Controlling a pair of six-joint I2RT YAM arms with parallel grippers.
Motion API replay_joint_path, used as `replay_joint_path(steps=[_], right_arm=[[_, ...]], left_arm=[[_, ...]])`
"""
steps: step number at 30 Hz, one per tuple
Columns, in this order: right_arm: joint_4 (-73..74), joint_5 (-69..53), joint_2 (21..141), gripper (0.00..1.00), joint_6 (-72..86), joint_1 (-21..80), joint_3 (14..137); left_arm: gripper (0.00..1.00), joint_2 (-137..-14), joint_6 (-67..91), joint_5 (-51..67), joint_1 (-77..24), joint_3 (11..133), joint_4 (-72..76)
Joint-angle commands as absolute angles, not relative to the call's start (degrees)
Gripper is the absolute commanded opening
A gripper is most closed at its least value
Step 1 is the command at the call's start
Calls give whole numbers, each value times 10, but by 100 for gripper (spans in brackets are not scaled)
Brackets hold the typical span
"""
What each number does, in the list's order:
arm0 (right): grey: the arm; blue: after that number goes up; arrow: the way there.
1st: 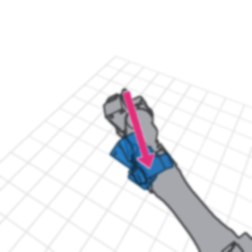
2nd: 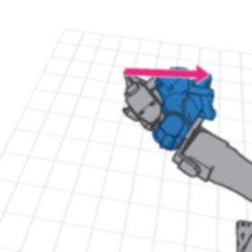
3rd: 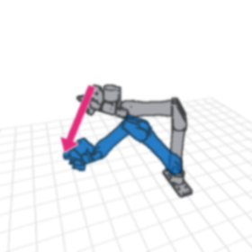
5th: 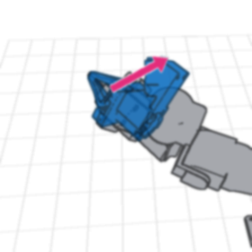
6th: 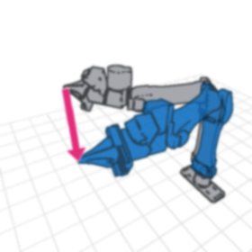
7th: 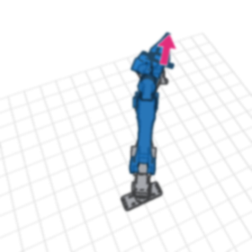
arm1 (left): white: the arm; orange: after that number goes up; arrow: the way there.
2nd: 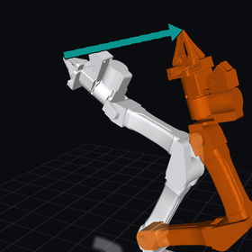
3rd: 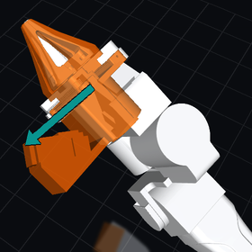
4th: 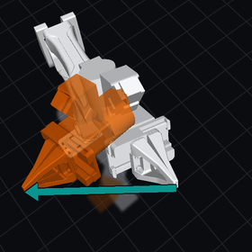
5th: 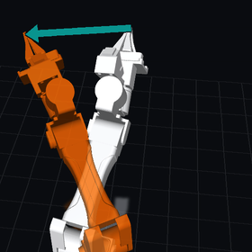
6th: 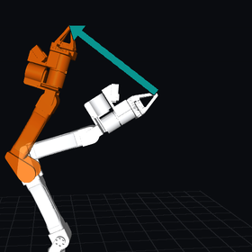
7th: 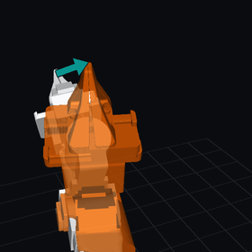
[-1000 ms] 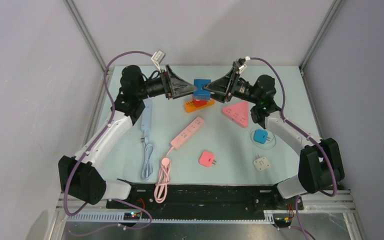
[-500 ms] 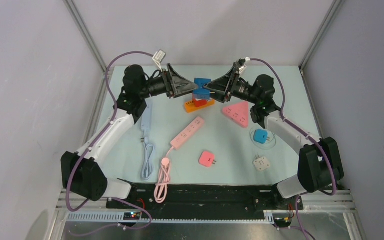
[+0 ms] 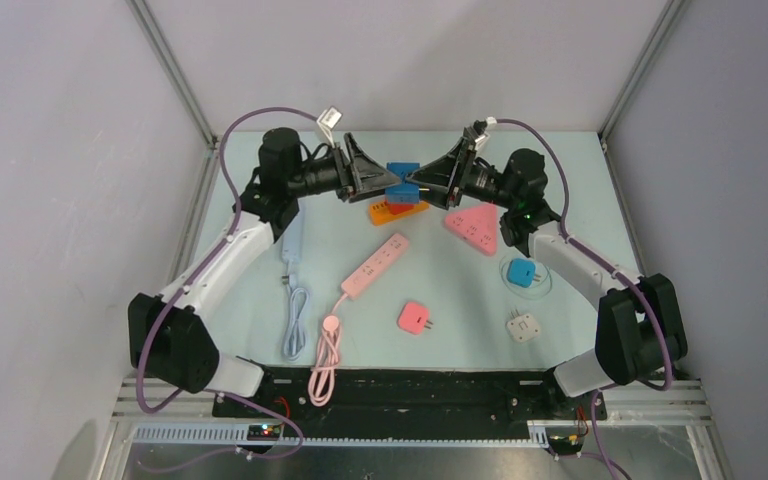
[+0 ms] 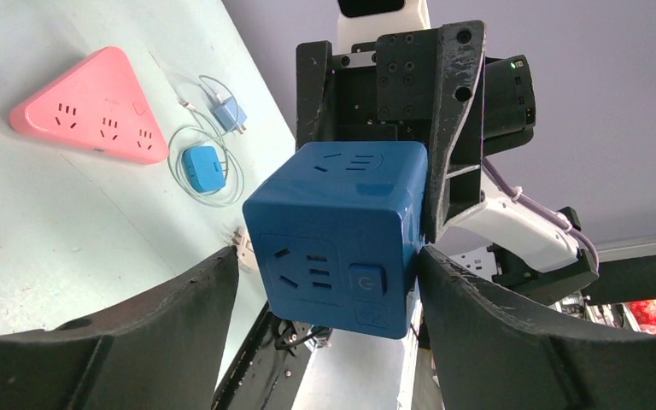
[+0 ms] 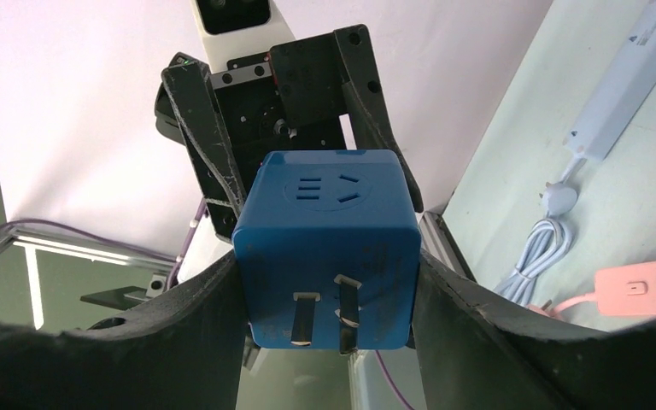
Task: Insert the plug
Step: Pick up the plug from the center of the board.
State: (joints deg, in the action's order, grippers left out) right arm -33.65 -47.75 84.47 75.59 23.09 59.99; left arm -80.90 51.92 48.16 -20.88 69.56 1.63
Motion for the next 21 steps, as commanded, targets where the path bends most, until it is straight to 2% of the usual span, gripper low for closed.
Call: replay_joint_path(steps=[1,5,7,10,11,12,13,14,15,17,18,19,20,21], right_arm=[[-403,-495,825,16,759,241,630],[-410,-495,836,16,758,244,630],[-418,-496,840,16,762,246,630],[-420,-497,841,17,762,245,630],[-418,-497,840,17,761,245,630],[-416,-498,840,17,759,244,630],[-413,-500,839,18,758,244,630],[-411,-501,839,21,756,242,630],[-401,-502,837,24,748,242,630],[-374,-498,830,43,722,242,630],[-362,-495,822,59,709,241,630],[-330,-486,816,66,680,241,630],[-313,-480,806,78,667,239,630],[-277,-469,801,82,639,236,630]], left_arm=[[79,-833,491,486,-215,721,-32],[79,-846,501,536,-221,734,-26],[75,-849,505,555,-224,735,-16],[60,-847,506,565,-224,734,-10],[51,-847,506,566,-224,733,-8],[46,-847,507,567,-224,732,-8],[33,-848,508,567,-223,732,-6],[27,-850,508,570,-223,732,-4],[12,-851,508,571,-222,733,-3],[2,-852,505,572,-219,734,-3],[1,-852,501,572,-216,735,-3],[0,-851,497,571,-214,735,-3],[0,-849,489,572,-209,736,-3],[0,-848,484,574,-206,737,-3]])
